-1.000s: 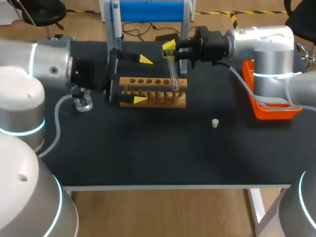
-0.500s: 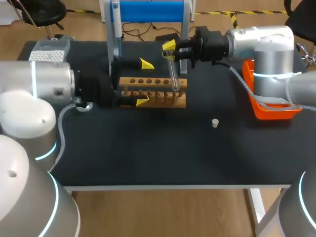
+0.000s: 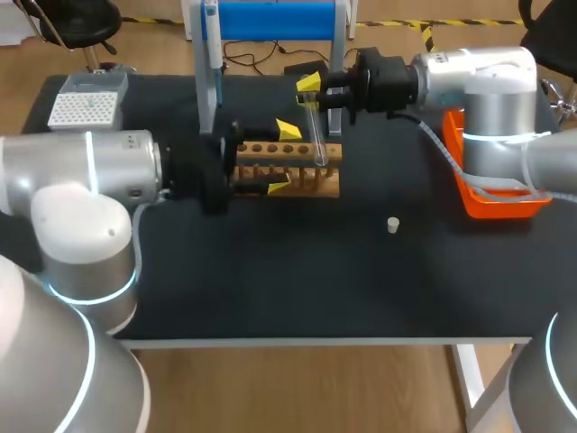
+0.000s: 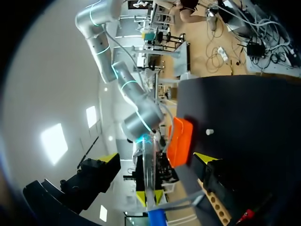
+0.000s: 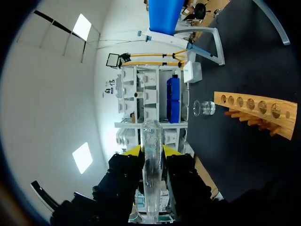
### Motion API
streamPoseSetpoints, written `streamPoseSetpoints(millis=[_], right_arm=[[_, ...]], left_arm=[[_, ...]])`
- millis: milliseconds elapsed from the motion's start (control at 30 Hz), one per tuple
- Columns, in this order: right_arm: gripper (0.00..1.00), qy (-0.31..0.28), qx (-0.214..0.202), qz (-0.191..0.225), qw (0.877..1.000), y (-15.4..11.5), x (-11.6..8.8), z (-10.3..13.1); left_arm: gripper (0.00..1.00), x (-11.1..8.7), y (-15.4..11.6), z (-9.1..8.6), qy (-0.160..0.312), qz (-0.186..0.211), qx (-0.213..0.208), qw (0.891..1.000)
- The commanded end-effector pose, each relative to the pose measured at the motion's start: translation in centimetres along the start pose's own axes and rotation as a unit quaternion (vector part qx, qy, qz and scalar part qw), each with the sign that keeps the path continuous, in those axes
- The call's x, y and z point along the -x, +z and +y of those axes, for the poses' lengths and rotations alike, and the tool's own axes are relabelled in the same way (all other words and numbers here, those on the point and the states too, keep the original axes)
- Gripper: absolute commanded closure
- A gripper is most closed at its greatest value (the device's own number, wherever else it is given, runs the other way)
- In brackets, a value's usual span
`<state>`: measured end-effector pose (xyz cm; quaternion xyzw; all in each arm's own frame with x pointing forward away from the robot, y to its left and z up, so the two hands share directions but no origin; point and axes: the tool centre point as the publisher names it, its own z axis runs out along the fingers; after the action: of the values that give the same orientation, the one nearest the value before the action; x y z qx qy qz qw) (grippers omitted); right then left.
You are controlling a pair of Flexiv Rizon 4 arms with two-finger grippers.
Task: Invert the test tube, pick up the pipette, mount the tip to pipette, aspirate from beaker and dispense into the tube, eject the tip, return the pipette, and cap with the stopper.
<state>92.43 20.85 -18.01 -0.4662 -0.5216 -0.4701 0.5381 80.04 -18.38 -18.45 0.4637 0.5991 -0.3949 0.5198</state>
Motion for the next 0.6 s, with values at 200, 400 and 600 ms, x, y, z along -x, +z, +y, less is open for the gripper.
streamPoseSetpoints(millis=[200,400,600], right_arm=[[1.00,0.000,0.000,-0.002,1.000,-0.1,-0.1,-0.1],[1.00,0.000,0.000,-0.002,1.000,-0.1,-0.1,-0.1],[1.00,0.000,0.000,-0.002,1.000,-0.1,-0.1,-0.1]], left_arm=[[0.00,-0.2,1.0,0.7,0.044,-0.101,-0.006,0.994],[0.00,0.1,1.6,0.5,0.056,-0.084,-0.027,0.995],[0.00,0.8,2.6,0.1,0.035,-0.066,-0.051,0.996]])
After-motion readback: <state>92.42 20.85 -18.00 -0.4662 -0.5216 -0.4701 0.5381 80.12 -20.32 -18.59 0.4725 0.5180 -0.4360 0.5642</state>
